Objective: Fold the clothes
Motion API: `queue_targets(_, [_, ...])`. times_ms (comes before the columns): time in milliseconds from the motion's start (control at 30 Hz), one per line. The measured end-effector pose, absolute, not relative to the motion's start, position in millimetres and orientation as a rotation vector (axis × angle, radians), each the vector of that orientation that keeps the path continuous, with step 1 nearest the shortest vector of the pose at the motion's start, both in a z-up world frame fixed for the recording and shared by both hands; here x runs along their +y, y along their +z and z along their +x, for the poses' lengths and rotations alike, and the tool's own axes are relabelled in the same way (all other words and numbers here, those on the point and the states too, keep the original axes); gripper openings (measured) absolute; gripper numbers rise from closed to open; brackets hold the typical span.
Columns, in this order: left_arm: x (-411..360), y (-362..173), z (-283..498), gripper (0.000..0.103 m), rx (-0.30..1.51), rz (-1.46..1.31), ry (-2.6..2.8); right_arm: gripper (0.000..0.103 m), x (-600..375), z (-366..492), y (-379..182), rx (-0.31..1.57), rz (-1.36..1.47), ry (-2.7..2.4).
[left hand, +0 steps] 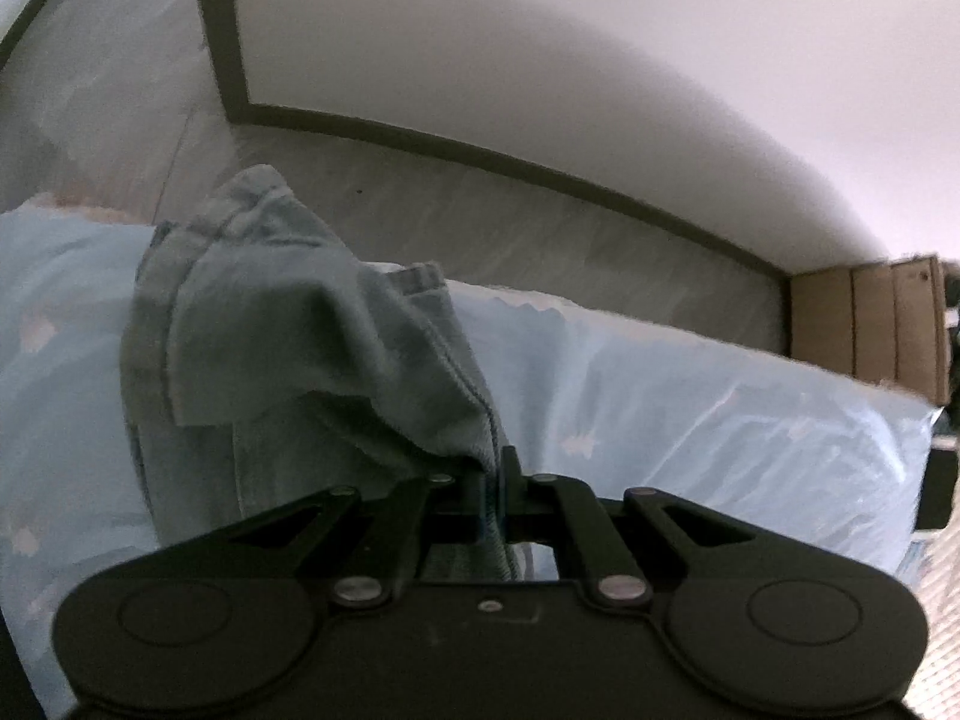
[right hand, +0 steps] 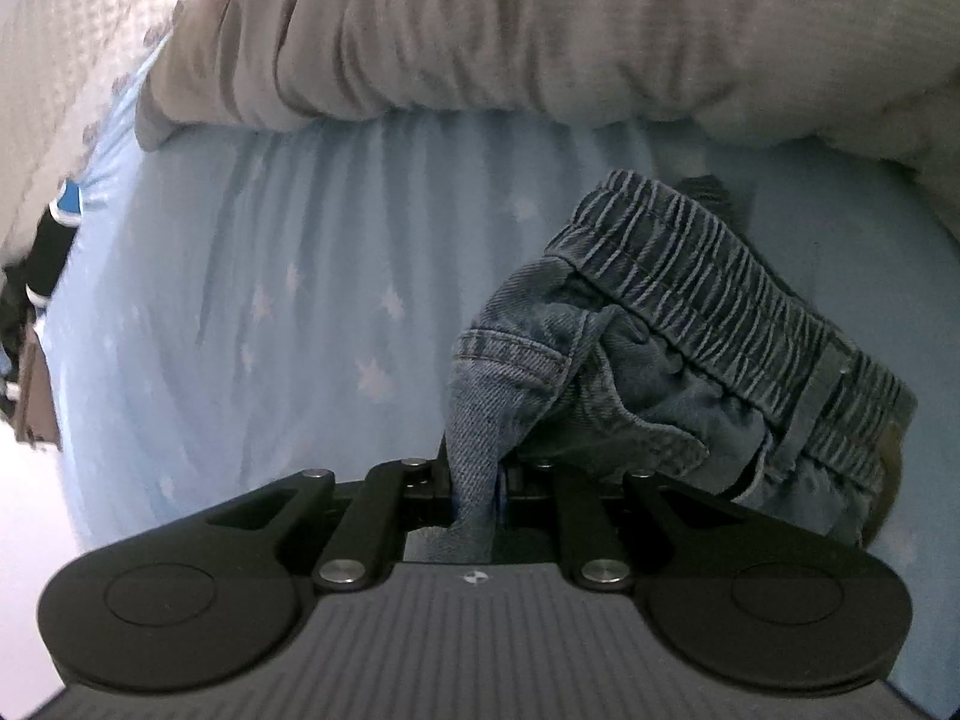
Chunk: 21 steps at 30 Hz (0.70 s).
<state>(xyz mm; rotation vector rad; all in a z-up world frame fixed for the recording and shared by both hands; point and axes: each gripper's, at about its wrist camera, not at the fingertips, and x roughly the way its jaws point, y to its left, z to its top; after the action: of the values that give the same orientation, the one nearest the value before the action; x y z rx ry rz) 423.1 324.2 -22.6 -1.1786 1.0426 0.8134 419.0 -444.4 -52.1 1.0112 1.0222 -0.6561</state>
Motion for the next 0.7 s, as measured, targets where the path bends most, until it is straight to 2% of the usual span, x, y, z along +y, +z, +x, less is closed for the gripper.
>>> queue_targets(100, [322,-31,432,0.005,1.068,-1.137,0.811,0.012,-449,431,-65,1.061,0.982,-0.644])
queue_targets(200, [314,-33,444,0.011,1.111,-1.077,0.797,0.018,-451,441,-72,1.106,0.949,-0.602])
queue_targets(267, [306,-28,451,0.022,1.112,-1.052,0.753,0.03,-452,444,-71,1.128,0.926,-0.561])
queue_targets(300, [302,-24,454,0.034,1.106,-1.036,0.717,0.035,-452,444,-68,1.124,0.924,-0.535])
queue_targets(333, [296,-20,456,0.041,1.1,-1.013,0.695,0.046,-452,443,-63,1.103,0.92,-0.506])
queue_targets(367, [289,-13,458,0.042,1.093,-0.981,0.677,0.054,-454,440,-56,1.077,0.914,-0.475])
queue_targets(567, [233,12,457,0.044,1.088,-0.868,0.537,0.067,-475,399,-23,0.958,0.892,-0.378])
queue_targets(700, [184,17,450,0.044,1.116,-0.809,0.465,0.068,-502,346,-18,0.904,0.915,-0.432])
